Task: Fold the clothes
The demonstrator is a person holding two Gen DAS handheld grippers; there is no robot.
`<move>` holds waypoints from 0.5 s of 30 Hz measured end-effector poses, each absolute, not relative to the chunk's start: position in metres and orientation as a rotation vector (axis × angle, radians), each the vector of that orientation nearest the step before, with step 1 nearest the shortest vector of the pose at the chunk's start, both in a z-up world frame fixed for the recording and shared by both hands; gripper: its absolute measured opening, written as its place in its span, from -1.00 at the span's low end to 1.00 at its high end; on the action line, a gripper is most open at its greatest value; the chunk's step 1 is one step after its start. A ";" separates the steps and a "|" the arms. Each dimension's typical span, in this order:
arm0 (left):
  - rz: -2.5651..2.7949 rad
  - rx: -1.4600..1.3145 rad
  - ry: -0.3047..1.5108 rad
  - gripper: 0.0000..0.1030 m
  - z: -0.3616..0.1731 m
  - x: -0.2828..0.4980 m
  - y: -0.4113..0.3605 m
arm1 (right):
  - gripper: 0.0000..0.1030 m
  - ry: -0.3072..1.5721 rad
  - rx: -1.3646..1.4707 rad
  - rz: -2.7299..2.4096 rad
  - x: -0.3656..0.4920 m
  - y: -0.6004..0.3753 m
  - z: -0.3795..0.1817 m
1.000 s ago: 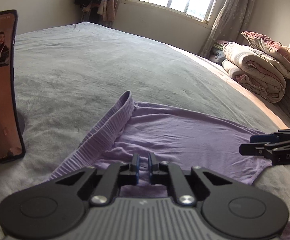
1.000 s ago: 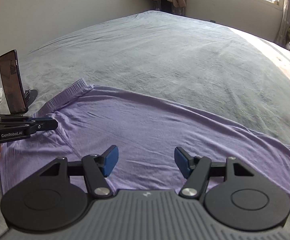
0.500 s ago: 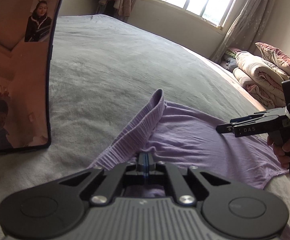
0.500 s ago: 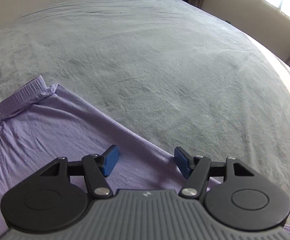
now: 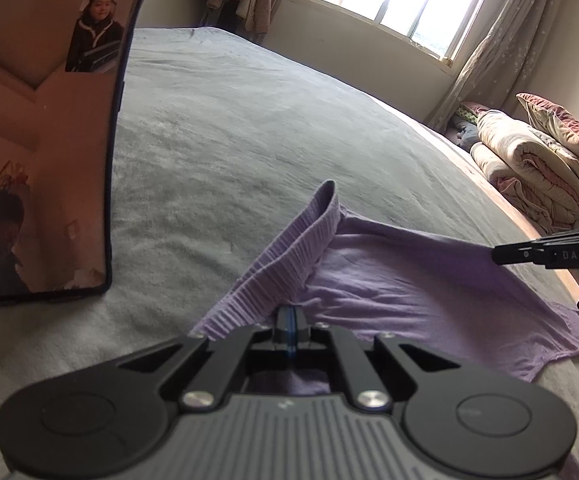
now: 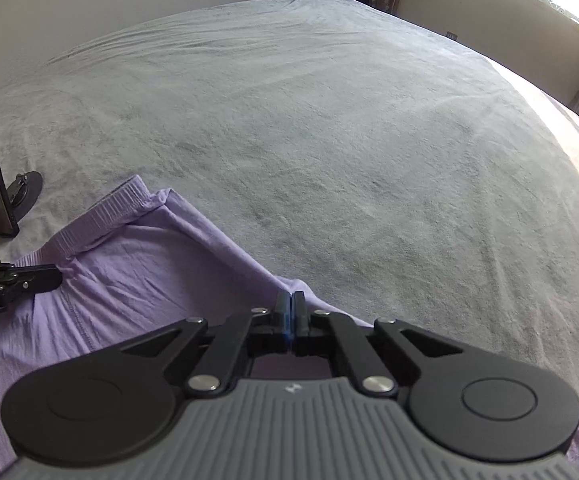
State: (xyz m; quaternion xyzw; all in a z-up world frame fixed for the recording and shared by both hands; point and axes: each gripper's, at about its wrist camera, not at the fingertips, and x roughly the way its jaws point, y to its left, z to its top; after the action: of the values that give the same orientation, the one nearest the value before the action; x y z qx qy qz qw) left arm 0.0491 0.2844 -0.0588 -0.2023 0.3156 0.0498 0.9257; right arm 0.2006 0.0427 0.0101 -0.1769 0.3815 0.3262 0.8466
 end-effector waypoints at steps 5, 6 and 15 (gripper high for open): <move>0.108 -0.412 0.643 -0.95 -0.059 0.049 0.282 | -1.00 0.780 -0.345 0.726 0.168 0.035 0.043; 0.109 -0.410 0.641 -0.95 -0.059 0.049 0.282 | -1.00 0.779 -0.339 0.733 0.162 0.034 0.047; 0.118 -0.424 0.637 -0.95 -0.060 0.048 0.284 | -1.00 0.803 -0.219 0.850 0.107 0.018 0.076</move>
State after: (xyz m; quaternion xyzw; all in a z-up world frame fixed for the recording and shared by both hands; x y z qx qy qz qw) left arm 0.0483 0.2835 -0.0597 -0.2066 0.3106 0.0574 0.9260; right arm 0.1067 0.0179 0.0755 -0.1032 0.3784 0.4002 0.8282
